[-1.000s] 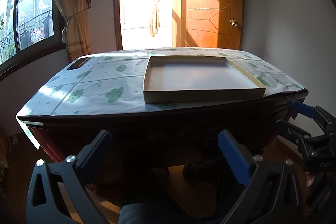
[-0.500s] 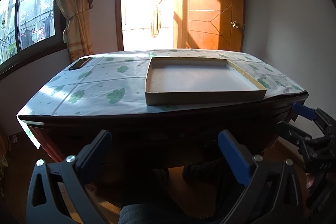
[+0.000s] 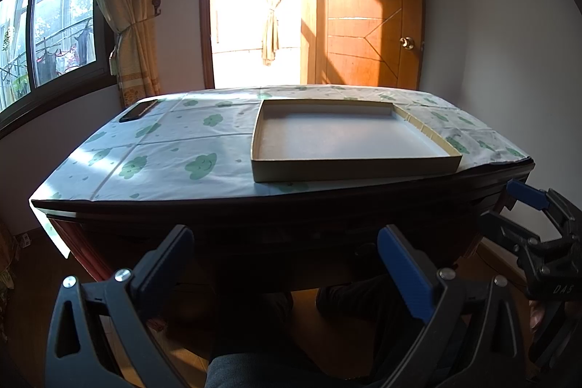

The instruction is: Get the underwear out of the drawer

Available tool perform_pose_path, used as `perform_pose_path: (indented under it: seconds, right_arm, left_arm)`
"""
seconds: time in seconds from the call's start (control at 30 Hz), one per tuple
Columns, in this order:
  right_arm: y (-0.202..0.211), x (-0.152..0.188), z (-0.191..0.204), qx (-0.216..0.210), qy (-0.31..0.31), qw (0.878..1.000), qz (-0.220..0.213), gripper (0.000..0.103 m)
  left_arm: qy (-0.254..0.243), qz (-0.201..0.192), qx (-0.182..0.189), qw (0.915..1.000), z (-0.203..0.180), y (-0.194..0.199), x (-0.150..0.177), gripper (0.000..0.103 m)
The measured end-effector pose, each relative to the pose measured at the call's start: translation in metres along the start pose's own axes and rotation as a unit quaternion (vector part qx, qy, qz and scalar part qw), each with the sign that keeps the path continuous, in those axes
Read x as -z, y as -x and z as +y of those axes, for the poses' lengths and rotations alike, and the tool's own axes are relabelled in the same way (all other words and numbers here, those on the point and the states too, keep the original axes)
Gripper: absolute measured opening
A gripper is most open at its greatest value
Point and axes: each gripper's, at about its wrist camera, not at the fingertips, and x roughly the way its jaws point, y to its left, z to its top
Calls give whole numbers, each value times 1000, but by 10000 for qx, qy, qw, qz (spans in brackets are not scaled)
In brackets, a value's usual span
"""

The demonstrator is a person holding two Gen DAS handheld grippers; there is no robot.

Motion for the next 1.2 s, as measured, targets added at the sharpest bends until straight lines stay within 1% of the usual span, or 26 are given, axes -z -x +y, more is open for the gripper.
perform_pose_path:
  seconds: [0.4, 0.63, 0.73, 0.9, 1.0, 1.1, 1.2]
  right_arm:
    - [1, 1, 0, -24, -5, 10000, -52, 103]
    - [2, 0, 0, -104, 48, 9997, -222, 103]
    - [2, -1, -4, -260, 93, 9985, -478, 103]
    - [-5, 1, -9, -339, 388, 9937, -1000, 103]
    - [-19, 5, -11, -383, 623, 9906, -1153, 103]
    - [-35, 14, -12, -301, 967, 9842, -1454, 103]
    - [-51, 26, -10, -189, 1400, 9740, -1774, 102]
  left_arm:
    - [-8, -1, 5, 10000, 0, 0, 1, 103]
    - [2, -5, 8, 10000, 1, -1, 1, 103]
    - [12, -14, 5, 10000, 1, -1, 2, 103]
    - [57, -3, 3, 10000, 2, -10, 7, 103]
    - [53, -63, -10, 10000, 2, -15, 9, 103]
    - [79, -70, -37, 9999, 4, -20, 10, 103]
    - [156, -22, -23, 9999, 7, -24, 12, 103]
